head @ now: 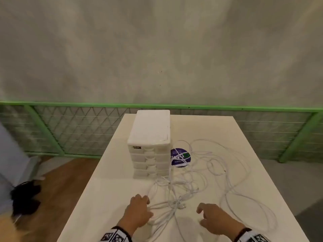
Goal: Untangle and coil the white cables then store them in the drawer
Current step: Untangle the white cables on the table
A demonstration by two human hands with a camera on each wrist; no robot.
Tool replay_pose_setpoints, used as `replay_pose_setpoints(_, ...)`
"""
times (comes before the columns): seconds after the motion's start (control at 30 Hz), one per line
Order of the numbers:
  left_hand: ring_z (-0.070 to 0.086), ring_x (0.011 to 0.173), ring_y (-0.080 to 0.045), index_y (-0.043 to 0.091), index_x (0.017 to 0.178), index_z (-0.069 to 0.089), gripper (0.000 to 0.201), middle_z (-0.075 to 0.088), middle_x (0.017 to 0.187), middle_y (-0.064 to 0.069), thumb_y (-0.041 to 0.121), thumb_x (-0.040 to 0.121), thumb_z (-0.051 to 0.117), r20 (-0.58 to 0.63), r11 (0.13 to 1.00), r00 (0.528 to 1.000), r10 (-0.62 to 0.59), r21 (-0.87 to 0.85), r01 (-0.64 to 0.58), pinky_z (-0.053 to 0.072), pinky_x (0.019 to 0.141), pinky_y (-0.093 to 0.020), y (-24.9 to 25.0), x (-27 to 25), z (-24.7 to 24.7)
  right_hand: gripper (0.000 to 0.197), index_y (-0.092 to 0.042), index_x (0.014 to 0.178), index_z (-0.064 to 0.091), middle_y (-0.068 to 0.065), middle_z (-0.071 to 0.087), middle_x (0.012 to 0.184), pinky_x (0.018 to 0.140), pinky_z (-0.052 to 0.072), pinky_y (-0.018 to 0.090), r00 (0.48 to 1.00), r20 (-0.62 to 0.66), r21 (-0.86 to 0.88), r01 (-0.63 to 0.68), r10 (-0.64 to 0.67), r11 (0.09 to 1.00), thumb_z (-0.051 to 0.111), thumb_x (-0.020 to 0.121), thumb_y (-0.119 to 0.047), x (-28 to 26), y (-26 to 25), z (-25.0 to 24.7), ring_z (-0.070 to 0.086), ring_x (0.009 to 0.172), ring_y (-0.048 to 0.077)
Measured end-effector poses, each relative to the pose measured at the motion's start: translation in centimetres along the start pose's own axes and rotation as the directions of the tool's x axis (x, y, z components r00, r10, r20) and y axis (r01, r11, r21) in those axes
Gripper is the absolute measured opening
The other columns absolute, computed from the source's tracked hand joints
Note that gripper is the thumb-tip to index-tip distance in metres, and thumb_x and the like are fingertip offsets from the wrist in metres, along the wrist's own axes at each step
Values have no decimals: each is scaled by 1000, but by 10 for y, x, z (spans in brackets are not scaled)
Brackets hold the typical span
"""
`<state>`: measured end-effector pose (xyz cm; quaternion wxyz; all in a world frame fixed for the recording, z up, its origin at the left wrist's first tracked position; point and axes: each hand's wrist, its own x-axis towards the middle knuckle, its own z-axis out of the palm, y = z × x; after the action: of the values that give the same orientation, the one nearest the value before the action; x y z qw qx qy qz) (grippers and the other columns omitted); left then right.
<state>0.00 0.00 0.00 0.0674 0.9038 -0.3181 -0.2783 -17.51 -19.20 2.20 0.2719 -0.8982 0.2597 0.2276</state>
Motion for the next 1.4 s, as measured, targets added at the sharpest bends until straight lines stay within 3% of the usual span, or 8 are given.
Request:
replay_pose_setpoints(0.27,51,114,-26,21,125,46,36,51,111,-4,23,89,48,84,1000,996,-14,9,13,42,91,-30,-25,6,14,36,-10,126,42,12,43,129,92,41,32,996,-80,-84,-47,41,995,41,90,-12,35,-29,32,49,117,26)
replay_pose_setpoints(0.47,59,92,-18,27,86,54,9,66,98,-5,18,87,55,66,985,996,55,-168,-43,42,71,-19,-28,17,2,40,-16,130,40,13,41,127,82,43,33,988,-143,-78,-69,58,995,41,90,-12,55,-36,43,50,112,28)
replay_pose_setpoints(0.57,50,76,-9,34,69,47,25,54,79,6,24,88,59,29,964,995,92,-255,-82,34,54,-7,-26,23,-5,40,-17,126,43,9,41,125,80,42,30,976,-209,-66,-83,68,994,50,88,-19,59,-38,46,49,112,25)
replay_pose_setpoints(0.83,47,84,-13,28,73,48,22,44,74,12,21,93,51,-30,964,992,126,-231,-129,33,61,-18,-20,35,-17,46,-23,129,44,8,40,127,81,44,32,972,-231,-63,-56,40,996,57,84,-20,64,-37,48,50,111,25)
replay_pose_setpoints(1.03,54,93,-18,23,86,55,9,64,106,-6,23,93,49,-79,958,995,58,-276,-77,42,77,-24,-17,38,-19,39,-21,119,51,6,44,124,80,45,33,969,-248,-93,-13,-11,996,61,82,-25,66,-32,43,48,111,25)
replay_pose_setpoints(1.13,52,111,-22,23,100,61,14,62,112,-3,27,92,51,-225,997,974,33,-64,-49,43,87,-30,-12,40,-17,32,-15,111,53,3,48,119,72,39,30,972,-228,-113,34,-59,993,59,81,-25,67,-27,41,48,109,24)
replay_pose_setpoints(1.27,57,82,-13,26,68,69,34,63,72,10,18,40,86,-403,946,857,321,168,-276,48,62,-20,0,38,-4,22,-13,100,53,-4,43,95,68,30,25,973,-226,-51,38,-49,998,57,81,-24,66,-17,38,55,104,24)
replay_pose_setpoints(1.4,34,77,-4,35,65,65,34,58,66,21,29,35,81,-217,818,806,551,334,-469,37,60,-8,15,38,23,40,-15,112,49,1,57,113,73,32,25,982,-188,-12,30,-32,999,65,78,-26,65,-12,30,53,100,21)
